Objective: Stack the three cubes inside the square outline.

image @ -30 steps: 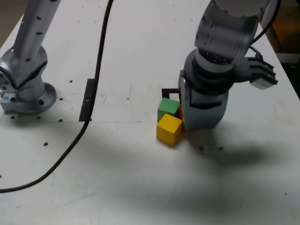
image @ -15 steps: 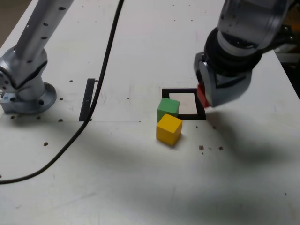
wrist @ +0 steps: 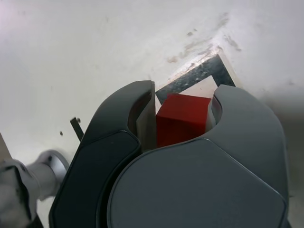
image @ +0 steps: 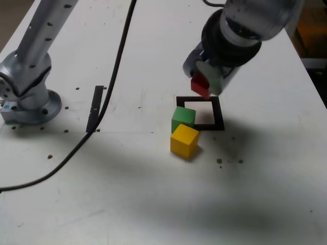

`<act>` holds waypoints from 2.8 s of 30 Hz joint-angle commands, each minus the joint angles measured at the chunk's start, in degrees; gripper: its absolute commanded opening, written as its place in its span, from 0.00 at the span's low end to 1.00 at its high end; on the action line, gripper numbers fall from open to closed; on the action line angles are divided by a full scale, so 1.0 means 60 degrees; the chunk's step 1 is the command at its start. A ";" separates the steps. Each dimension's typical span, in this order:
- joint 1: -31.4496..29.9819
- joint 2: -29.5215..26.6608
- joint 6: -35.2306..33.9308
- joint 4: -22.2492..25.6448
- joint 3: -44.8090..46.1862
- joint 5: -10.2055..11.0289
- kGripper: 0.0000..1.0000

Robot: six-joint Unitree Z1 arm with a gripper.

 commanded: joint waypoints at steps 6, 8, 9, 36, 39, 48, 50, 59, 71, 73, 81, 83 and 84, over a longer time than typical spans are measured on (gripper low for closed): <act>0.0500 -0.0224 -0.0194 -0.0003 0.0153 -0.0952 0.18; 0.0693 -0.0159 -0.0308 -0.0096 0.0157 -0.1241 0.18; 0.0787 -0.0136 -0.0374 -0.0117 0.0163 -0.1401 0.18; 0.1514 -0.0694 -0.1423 -0.2355 0.2147 -0.2981 0.20; 0.1492 -0.0761 -0.1463 -0.2437 0.2235 -0.3042 0.19; 0.1486 -0.0599 -0.1522 -0.2718 0.2154 -0.2897 0.19; 0.1492 -0.0572 -0.1522 -0.2747 0.2162 -0.2823 0.20; 0.1503 -0.0492 -0.1549 -0.2660 0.2170 -0.2544 0.22; 0.1579 -0.0539 -0.1492 -0.2588 0.2226 -0.2525 0.38; 0.1581 -0.0568 -0.1465 -0.2573 0.2277 -0.2541 0.50; 0.1581 -0.0738 -0.1464 -0.2627 0.2561 -0.2536 0.99; 0.1581 -0.0776 -0.1468 -0.2630 0.2586 -0.2546 0.99; 0.1567 -0.0803 -0.1472 -0.2634 0.2537 -0.2549 1.00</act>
